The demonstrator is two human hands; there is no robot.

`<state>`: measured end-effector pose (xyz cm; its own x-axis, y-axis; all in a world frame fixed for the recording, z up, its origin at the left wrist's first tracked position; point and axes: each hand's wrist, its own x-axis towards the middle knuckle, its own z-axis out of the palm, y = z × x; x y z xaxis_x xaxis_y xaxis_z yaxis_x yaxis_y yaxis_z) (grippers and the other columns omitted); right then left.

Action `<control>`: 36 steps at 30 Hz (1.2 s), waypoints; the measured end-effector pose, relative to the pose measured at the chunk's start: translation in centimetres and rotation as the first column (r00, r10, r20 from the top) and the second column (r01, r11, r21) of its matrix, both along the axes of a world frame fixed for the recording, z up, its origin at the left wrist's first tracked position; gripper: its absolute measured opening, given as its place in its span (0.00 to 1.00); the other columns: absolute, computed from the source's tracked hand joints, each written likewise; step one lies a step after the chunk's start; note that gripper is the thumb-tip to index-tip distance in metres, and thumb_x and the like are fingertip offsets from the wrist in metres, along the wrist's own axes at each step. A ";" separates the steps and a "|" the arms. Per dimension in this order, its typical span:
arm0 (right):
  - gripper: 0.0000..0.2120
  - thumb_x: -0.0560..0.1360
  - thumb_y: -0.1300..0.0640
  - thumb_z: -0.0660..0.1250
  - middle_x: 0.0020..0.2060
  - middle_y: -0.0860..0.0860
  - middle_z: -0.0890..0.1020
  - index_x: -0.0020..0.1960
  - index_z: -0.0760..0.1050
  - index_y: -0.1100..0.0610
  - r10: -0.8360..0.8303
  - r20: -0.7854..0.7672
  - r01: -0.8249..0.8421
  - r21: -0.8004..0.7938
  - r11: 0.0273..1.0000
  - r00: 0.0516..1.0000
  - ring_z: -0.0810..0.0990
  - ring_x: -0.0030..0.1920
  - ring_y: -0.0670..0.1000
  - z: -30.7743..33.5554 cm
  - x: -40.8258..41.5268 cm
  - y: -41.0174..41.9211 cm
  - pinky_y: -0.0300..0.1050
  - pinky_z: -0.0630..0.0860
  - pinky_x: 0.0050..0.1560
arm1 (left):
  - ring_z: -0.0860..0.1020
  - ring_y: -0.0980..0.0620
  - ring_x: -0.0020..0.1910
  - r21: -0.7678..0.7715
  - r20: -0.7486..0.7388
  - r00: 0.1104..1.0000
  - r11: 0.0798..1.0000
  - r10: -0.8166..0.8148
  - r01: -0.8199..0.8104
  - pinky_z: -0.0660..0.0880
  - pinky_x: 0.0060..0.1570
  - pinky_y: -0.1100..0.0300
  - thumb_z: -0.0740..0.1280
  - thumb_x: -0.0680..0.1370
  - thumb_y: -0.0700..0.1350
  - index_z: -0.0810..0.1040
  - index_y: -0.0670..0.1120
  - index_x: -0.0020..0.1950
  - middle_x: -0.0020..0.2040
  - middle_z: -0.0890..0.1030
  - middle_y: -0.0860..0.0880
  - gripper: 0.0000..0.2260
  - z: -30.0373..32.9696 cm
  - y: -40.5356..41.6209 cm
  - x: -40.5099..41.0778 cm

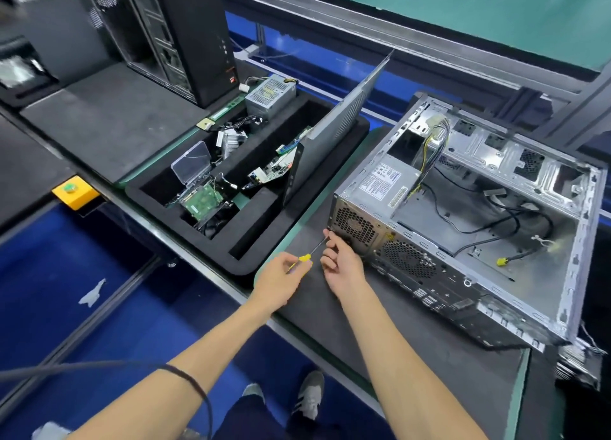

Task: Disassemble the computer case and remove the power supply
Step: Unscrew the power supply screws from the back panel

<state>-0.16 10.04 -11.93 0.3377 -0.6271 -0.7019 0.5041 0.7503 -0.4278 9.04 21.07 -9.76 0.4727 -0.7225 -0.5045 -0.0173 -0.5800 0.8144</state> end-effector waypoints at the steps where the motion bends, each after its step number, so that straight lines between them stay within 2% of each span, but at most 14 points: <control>1: 0.05 0.82 0.66 0.63 0.35 0.49 0.73 0.51 0.78 0.65 -0.007 0.002 0.007 0.000 1.000 1.000 0.59 0.20 0.43 0.0 0.0 0.1 0.33 0.56 0.17 | 0.70 0.54 0.30 -0.009 0.083 0.997 1.000 0.000 0.000 0.65 0.28 0.60 0.71 0.77 0.56 0.75 0.46 0.52 0.36 0.74 0.51 0.15 0.0 -0.1 -0.1; 4: 0.05 0.82 0.66 0.63 0.30 0.48 0.73 0.53 0.78 0.65 -0.025 0.000 0.025 -0.007 1.000 1.000 0.59 0.20 0.43 0.0 0.1 0.2 0.34 0.56 0.18 | 0.74 0.52 0.36 -0.062 0.219 0.975 0.998 0.035 -0.021 0.69 0.34 0.59 0.73 0.76 0.51 0.76 0.45 0.49 0.39 0.80 0.49 0.12 -0.2 0.0 0.2; 7: 0.05 0.81 0.67 0.63 0.31 0.49 0.76 0.51 0.77 0.65 -0.038 0.001 0.038 -0.007 0.999 0.999 0.59 0.20 0.43 0.1 0.1 0.3 0.34 0.55 0.18 | 0.73 0.55 0.30 -0.060 0.099 0.994 0.998 0.036 -0.030 0.67 0.27 0.61 0.70 0.79 0.53 0.80 0.44 0.46 0.35 0.83 0.51 0.12 -0.1 0.0 1.0; 9: 0.04 0.81 0.67 0.64 0.32 0.49 0.74 0.50 0.77 0.65 -0.041 -0.015 0.041 -0.009 0.999 0.999 0.59 0.20 0.42 0.2 0.1 0.3 0.34 0.56 0.17 | 0.68 0.57 0.22 0.034 -0.040 0.999 0.999 0.013 -0.012 0.61 0.22 0.65 0.64 0.81 0.57 0.82 0.43 0.45 0.29 0.80 0.52 0.18 0.2 -0.1 1.0; 11: 0.03 0.80 0.68 0.66 0.33 0.50 0.74 0.49 0.78 0.66 -0.050 -0.037 0.050 -0.014 0.999 0.998 0.60 0.20 0.42 0.4 0.2 0.4 0.34 0.57 0.17 | 0.64 0.56 0.21 0.088 -0.145 0.989 0.996 0.030 -0.018 0.58 0.21 0.65 0.60 0.82 0.58 0.82 0.43 0.45 0.28 0.74 0.52 0.21 0.4 -0.4 0.8; 15: 0.03 0.79 0.69 0.66 0.38 0.52 0.79 0.48 0.79 0.66 -0.094 -0.061 0.092 -0.035 0.995 0.994 0.61 0.21 0.42 0.6 0.5 0.7 0.34 0.59 0.19 | 0.69 0.54 0.30 0.028 -0.007 1.000 0.999 -0.029 0.029 0.65 0.29 0.60 0.69 0.78 0.56 0.71 0.47 0.46 0.36 0.72 0.51 0.14 0.5 -0.4 0.4; 19: 0.03 0.79 0.68 0.67 0.34 0.51 0.74 0.51 0.79 0.67 -0.111 -0.086 0.106 -0.062 0.992 0.990 0.61 0.22 0.42 0.7 0.8 0.9 0.34 0.58 0.21 | 0.73 0.53 0.34 -0.075 0.083 0.997 0.997 0.001 0.005 0.70 0.36 0.55 0.70 0.78 0.52 0.75 0.45 0.46 0.39 0.80 0.48 0.11 -0.1 0.3 0.7; 21: 0.04 0.79 0.67 0.67 0.32 0.50 0.74 0.53 0.79 0.67 -0.106 -0.089 0.100 -0.065 0.993 0.990 0.61 0.22 0.43 0.6 0.7 0.9 0.34 0.58 0.21 | 0.71 0.54 0.29 -0.058 0.010 1.000 0.998 -0.023 0.023 0.67 0.30 0.58 0.67 0.80 0.55 0.79 0.44 0.46 0.35 0.81 0.50 0.14 0.0 0.5 0.9; 23: 0.06 0.79 0.66 0.67 0.31 0.49 0.75 0.55 0.78 0.68 -0.092 -0.089 0.085 -0.077 0.993 0.992 0.61 0.22 0.42 0.4 0.6 0.9 0.34 0.57 0.20 | 0.66 0.56 0.23 0.012 -0.171 0.985 1.000 0.004 -0.002 0.61 0.23 0.62 0.61 0.82 0.57 0.81 0.43 0.46 0.29 0.76 0.52 0.19 0.0 0.3 0.8; 25: 0.07 0.79 0.66 0.68 0.29 0.48 0.72 0.56 0.78 0.68 -0.075 -0.084 0.068 -0.086 0.994 0.994 0.60 0.22 0.42 0.4 0.7 0.9 0.34 0.57 0.20 | 0.63 0.57 0.21 0.051 -0.256 0.966 0.998 0.040 -0.027 0.59 0.21 0.64 0.60 0.83 0.58 0.81 0.43 0.48 0.27 0.72 0.53 0.20 -0.1 0.0 0.5; 28: 0.07 0.80 0.65 0.67 0.28 0.48 0.70 0.56 0.78 0.67 -0.061 -0.048 0.057 -0.075 0.996 0.997 0.60 0.22 0.42 0.0 0.4 0.7 0.34 0.56 0.21 | 0.69 0.57 0.28 0.023 -0.070 0.998 1.000 -0.008 0.010 0.64 0.27 0.62 0.68 0.77 0.60 0.74 0.47 0.50 0.34 0.75 0.53 0.17 -0.5 0.0 -0.2; 30: 0.09 0.82 0.63 0.63 0.28 0.48 0.72 0.57 0.77 0.67 -0.042 0.003 0.042 -0.064 0.997 0.999 0.60 0.22 0.42 -0.2 0.2 0.6 0.34 0.56 0.20 | 0.72 0.58 0.31 -0.021 0.049 0.999 1.000 -0.019 0.020 0.68 0.32 0.61 0.71 0.76 0.57 0.73 0.48 0.49 0.37 0.78 0.52 0.14 -1.1 0.3 -0.4; 33: 0.09 0.84 0.62 0.60 0.29 0.48 0.75 0.57 0.76 0.66 -0.020 0.064 0.023 -0.049 0.999 0.998 0.60 0.21 0.43 -0.4 0.0 0.3 0.35 0.55 0.18 | 0.70 0.62 0.25 -0.105 0.031 0.999 0.994 0.016 -0.012 0.66 0.31 0.60 0.69 0.78 0.53 0.75 0.44 0.47 0.33 0.80 0.52 0.12 -1.5 0.4 0.2; 36: 0.09 0.84 0.62 0.60 0.29 0.49 0.72 0.55 0.77 0.66 0.000 0.066 0.003 -0.046 0.999 0.998 0.60 0.21 0.42 -0.5 -0.1 0.1 0.34 0.54 0.18 | 0.67 0.58 0.23 -0.116 -0.027 1.000 0.993 0.007 -0.010 0.62 0.26 0.61 0.67 0.80 0.55 0.78 0.43 0.46 0.31 0.80 0.51 0.15 -1.5 0.4 0.5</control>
<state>-0.28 10.16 -12.38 0.3815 -0.6586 -0.6486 0.5336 0.7299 -0.4272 9.57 21.51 -11.22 0.4667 -0.7730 -0.4297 0.0101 -0.4811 0.8766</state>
